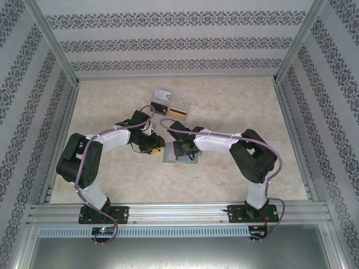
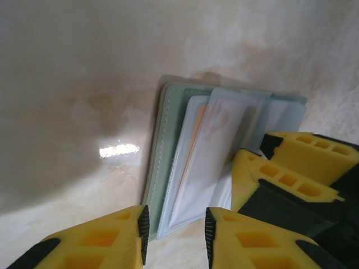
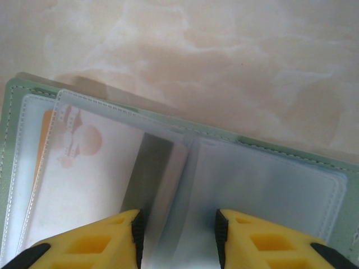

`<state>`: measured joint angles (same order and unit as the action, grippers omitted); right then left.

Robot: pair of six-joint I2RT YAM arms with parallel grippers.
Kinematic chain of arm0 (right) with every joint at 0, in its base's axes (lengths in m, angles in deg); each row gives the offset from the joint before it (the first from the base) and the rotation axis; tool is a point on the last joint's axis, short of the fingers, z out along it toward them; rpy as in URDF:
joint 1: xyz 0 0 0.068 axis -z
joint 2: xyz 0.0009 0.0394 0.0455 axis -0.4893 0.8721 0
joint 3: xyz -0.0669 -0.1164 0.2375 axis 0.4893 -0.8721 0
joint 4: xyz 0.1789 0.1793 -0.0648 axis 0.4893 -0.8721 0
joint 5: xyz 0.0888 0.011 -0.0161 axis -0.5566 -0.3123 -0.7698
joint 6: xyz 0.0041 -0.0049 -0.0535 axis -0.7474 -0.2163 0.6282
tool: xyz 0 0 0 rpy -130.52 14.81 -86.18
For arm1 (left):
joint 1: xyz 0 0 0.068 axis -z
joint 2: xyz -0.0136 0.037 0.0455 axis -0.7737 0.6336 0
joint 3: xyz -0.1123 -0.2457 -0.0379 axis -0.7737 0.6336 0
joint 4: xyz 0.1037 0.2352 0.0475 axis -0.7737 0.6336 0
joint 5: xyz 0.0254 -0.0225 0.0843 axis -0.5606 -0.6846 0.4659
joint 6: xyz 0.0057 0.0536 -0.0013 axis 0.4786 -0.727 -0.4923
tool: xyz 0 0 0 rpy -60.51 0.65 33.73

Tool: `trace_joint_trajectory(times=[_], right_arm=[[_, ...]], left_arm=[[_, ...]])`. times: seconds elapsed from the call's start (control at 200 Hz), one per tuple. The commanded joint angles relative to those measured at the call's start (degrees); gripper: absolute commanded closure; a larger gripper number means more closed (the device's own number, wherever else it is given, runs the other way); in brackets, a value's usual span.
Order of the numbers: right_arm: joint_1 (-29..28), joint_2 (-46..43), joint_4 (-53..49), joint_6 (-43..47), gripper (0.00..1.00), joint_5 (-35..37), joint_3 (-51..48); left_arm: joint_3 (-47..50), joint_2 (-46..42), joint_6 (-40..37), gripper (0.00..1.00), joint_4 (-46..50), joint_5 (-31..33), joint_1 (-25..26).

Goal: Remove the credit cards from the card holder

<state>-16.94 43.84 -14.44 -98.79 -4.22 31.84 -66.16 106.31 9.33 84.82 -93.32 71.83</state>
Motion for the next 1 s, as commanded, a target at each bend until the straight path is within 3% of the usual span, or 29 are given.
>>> trace_joint_trajectory(times=[0.0,0.455,0.999], right_arm=[[0.45,1.48,-1.36,-0.77,0.62,0.80,-2.05],[0.71,1.31,1.24,-1.12,0.69,-0.80,-3.44],[2.38,-0.88,4.84,-2.33,0.70,-3.49,-6.73]], left_arm=[[-1.80,1.56,0.69,0.68,-2.31,-1.11,1.82],[-4.61,6.08,0.42,0.72,-2.65,-1.11,4.12],[-6.44,9.02,-2.86,0.72,0.89,0.17,4.69]])
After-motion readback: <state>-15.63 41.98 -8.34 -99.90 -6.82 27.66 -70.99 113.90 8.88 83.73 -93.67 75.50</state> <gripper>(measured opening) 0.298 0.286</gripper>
